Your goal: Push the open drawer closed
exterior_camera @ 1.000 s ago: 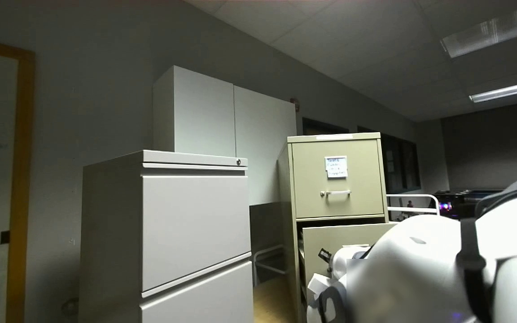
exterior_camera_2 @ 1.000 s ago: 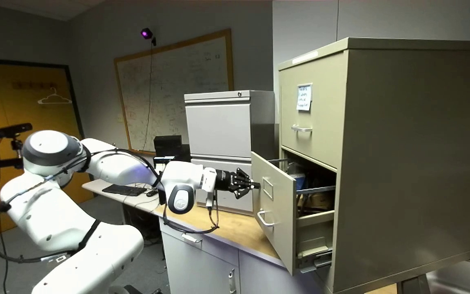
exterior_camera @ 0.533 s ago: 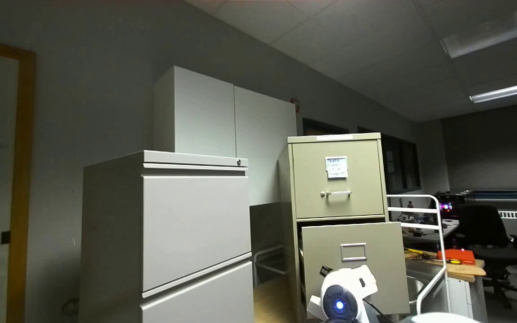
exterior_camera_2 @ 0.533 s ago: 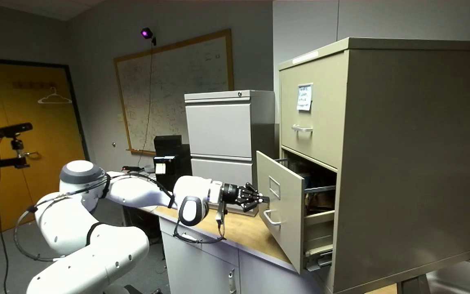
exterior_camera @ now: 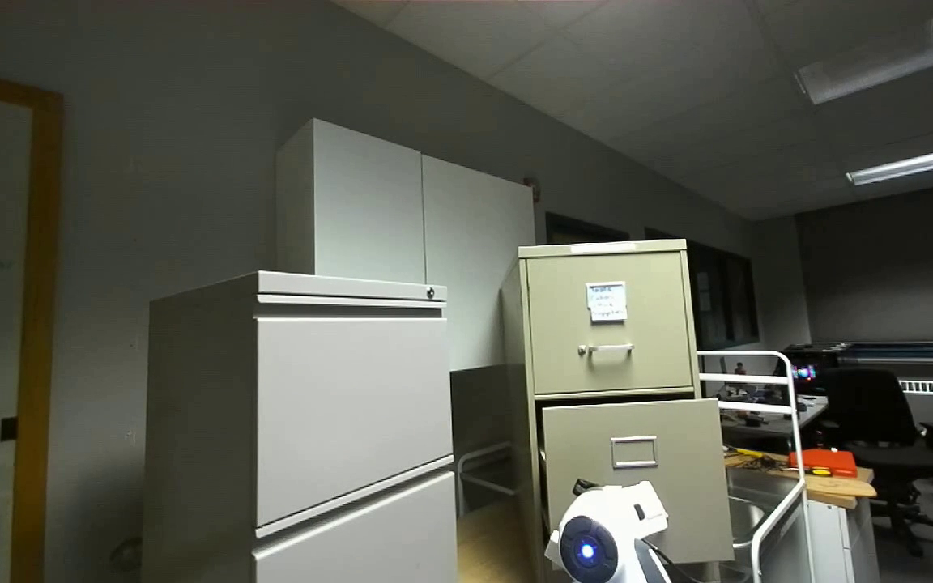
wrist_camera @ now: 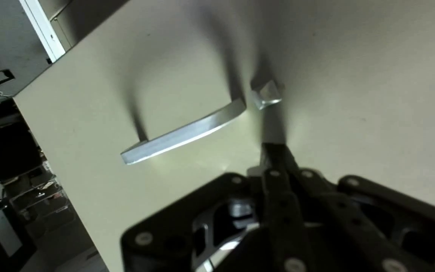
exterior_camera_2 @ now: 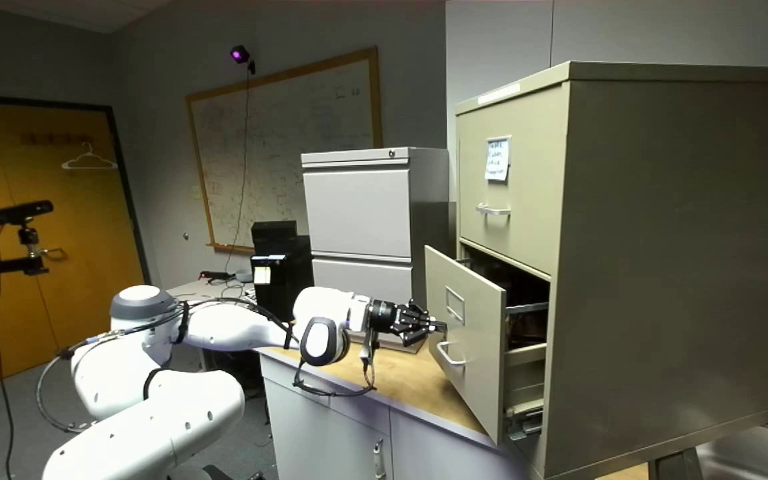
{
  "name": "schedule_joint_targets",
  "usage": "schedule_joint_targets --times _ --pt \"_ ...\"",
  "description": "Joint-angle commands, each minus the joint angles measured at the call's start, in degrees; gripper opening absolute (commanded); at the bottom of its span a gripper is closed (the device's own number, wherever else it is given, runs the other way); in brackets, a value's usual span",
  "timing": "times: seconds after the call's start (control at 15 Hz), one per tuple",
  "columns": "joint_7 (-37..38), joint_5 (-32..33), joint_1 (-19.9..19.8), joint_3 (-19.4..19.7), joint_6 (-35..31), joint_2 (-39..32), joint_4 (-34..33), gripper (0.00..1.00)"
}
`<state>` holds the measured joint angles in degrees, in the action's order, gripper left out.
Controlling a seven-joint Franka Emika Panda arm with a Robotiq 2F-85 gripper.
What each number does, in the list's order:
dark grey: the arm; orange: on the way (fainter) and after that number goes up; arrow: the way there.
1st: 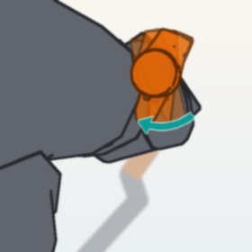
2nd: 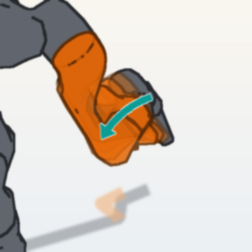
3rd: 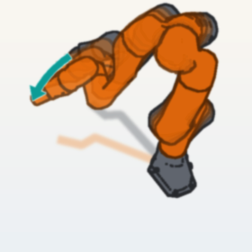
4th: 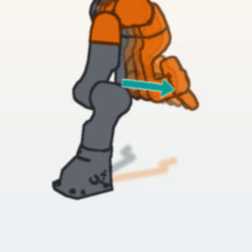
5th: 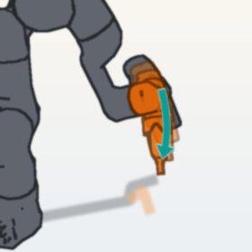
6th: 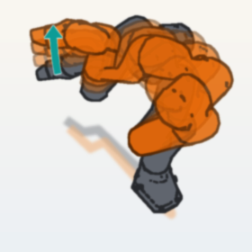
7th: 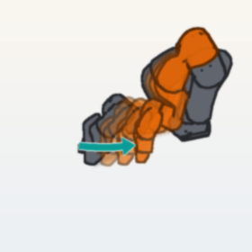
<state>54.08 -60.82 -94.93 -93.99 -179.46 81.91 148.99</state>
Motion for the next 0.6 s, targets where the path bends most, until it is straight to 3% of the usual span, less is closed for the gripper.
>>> schedule_joint_targets --times 0.0,0.2,0.27,0.53 --pt "-0.66 0.64 -3.33 -0.1 -0.59 -2.59 -5.79 0.0" --pt "-4.44 0.56 -0.94 -0.85 -2.56 -10.6 -6.16 0.0" --pt "-8.04 3.3 -5.03 4.02 -1.69 -14.35 -11.57 0.0" --pt "-11.39 5.4 -6.22 6.91 1.04 -19.67 -14.69 0.0"
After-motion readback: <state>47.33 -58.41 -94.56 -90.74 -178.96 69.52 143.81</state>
